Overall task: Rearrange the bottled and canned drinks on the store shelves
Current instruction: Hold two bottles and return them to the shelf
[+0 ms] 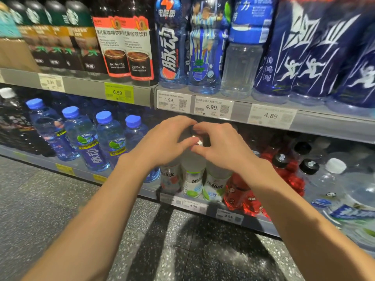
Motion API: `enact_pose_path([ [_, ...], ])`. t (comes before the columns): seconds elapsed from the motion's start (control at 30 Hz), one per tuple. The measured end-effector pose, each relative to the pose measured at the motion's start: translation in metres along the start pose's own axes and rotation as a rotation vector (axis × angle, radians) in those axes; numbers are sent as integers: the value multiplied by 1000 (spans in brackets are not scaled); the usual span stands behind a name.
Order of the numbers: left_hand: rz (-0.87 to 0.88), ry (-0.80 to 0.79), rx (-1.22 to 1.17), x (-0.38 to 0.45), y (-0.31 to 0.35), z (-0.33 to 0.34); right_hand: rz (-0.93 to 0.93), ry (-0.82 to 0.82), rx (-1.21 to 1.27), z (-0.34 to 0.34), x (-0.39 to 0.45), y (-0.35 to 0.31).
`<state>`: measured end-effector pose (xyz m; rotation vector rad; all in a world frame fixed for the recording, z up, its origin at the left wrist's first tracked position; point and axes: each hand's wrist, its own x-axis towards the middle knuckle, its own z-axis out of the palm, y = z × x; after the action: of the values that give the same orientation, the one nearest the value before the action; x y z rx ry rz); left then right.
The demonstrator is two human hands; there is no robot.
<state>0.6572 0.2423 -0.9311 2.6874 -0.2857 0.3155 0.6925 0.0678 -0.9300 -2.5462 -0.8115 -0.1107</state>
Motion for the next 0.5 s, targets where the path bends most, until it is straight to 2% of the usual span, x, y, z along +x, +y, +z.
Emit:
enact_pose_path([
  [0.27,12,-67,74,10,46,-19,-77,159,39,-28,-29,-3],
  [0.5,109,145,-3,12,110,-41,-36,387,180,-85,-53,11],
])
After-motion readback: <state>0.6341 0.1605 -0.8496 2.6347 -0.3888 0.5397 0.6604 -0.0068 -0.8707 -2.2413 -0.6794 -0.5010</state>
